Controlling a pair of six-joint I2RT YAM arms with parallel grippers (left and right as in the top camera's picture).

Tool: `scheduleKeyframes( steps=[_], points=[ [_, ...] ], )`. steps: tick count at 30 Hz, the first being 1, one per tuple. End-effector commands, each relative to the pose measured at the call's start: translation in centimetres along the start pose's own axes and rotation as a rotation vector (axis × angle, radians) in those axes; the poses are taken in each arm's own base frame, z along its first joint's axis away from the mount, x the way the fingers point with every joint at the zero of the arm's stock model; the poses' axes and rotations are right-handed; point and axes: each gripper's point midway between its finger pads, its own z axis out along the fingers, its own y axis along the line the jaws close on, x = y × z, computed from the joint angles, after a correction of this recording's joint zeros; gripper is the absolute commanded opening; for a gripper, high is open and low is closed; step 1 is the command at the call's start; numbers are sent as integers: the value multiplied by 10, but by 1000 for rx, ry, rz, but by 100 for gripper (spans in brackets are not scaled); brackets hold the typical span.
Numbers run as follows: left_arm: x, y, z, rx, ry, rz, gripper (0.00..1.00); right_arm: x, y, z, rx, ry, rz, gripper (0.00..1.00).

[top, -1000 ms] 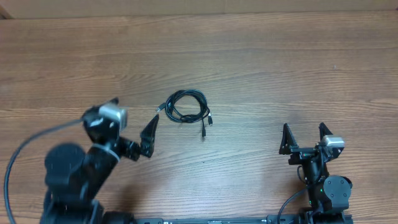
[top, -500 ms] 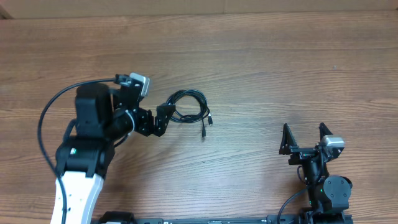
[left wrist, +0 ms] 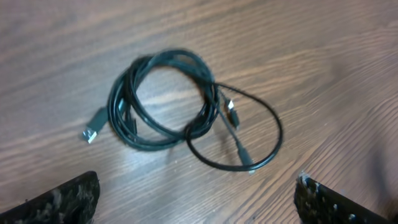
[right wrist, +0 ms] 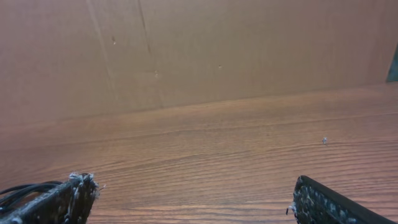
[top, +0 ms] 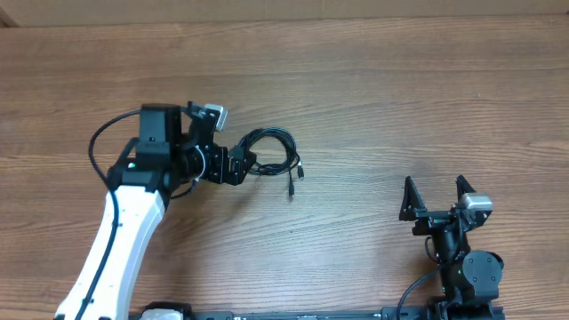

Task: Untangle cables

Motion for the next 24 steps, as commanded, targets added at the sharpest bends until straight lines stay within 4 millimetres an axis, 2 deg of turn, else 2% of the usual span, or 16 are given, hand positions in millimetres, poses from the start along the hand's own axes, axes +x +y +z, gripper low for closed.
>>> scheduleKeyframes(
  steps=[1,10,12,15,17,18,19,20,24],
  points=[
    [3,2,8,20,42,-20,100,2,1,0,-7,-4,-4,100],
    [25,15,32,24,154,-83,99,2,1,0,-7,-4,-4,100],
    [29,17,36,25,172,-94,96,2,1,0,-7,-4,-4,100],
    [34,20,42,26,193,-106,76,2,1,0,-7,-4,-4,100],
    [37,21,45,27,208,-114,54,2,1,0,-7,-4,-4,100],
    [38,22,46,27,214,-118,40,2,1,0,-7,-4,-4,100],
    [40,22,46,27,221,-121,18,2,1,0,-7,-4,-4,100],
    [41,23,47,28,226,-124,5,2,1,0,-7,-4,-4,100],
    [44,23,48,28,237,-130,4,2,1,0,-7,-4,-4,100]
  ],
)
